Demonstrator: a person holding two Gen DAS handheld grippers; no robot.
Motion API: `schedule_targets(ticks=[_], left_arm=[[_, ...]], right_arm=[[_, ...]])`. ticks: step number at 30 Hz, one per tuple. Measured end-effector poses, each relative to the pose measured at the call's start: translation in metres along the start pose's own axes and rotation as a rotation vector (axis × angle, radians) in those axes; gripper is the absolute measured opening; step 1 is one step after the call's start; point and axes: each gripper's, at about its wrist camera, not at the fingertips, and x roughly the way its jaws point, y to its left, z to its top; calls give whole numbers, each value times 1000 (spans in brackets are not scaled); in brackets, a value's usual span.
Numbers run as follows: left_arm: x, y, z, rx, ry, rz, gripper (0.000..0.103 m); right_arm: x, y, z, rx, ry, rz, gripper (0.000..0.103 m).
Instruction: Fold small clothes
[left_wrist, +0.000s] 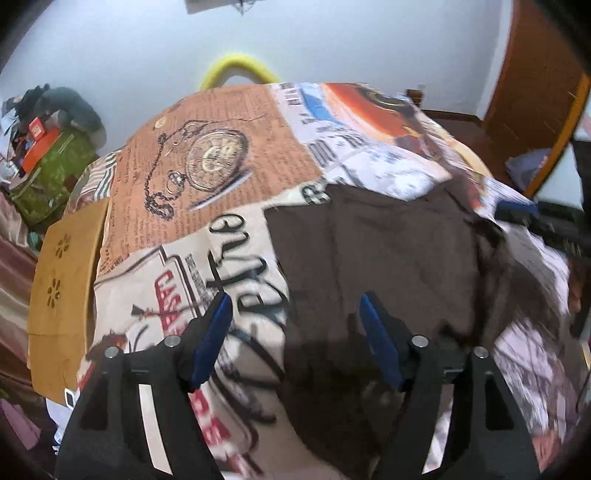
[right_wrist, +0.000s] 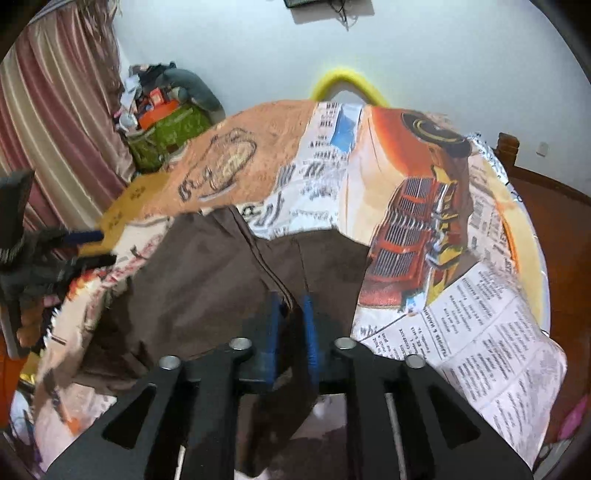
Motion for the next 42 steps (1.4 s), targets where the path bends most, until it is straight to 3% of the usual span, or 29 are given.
schedule_targets(ticks=[7, 13, 19, 20, 21, 23, 25, 26, 34, 42], left_arm=[[-25, -33, -57, 58, 37, -34, 77], [-22, -47, -100, 73, 100, -26, 78], [0, -59, -121, 126, 111, 108, 78], [1, -58, -121, 125, 100, 111, 76], [1, -60, -118, 127, 79, 119, 69], [2, -63, -113, 139, 70, 125, 48], [2, -68, -107, 160, 60, 103, 12], [1, -70, -104, 165, 52, 94, 8], [-35, -62, -61, 163, -73, 44, 8], [-15, -38, -8, 77, -80, 0, 8]], right_arm=[[-31, 20, -18, -65, -6, -22, 38], [-44, 26, -52, -75, 44, -3, 39], [-47, 21, -77, -27, 89, -3, 39], [-46, 19, -80, -15, 95, 0, 39], [-47, 19, -83, -9, 100, 0, 39], [-46, 18, -89, -2, 110, -7, 39], [-45, 17, -92, 2, 117, -9, 39], [-44, 17, -92, 3, 119, -12, 39], [-42, 18, -81, -12, 77, 1, 39], [-17, 16, -61, 11, 45, 51, 39]])
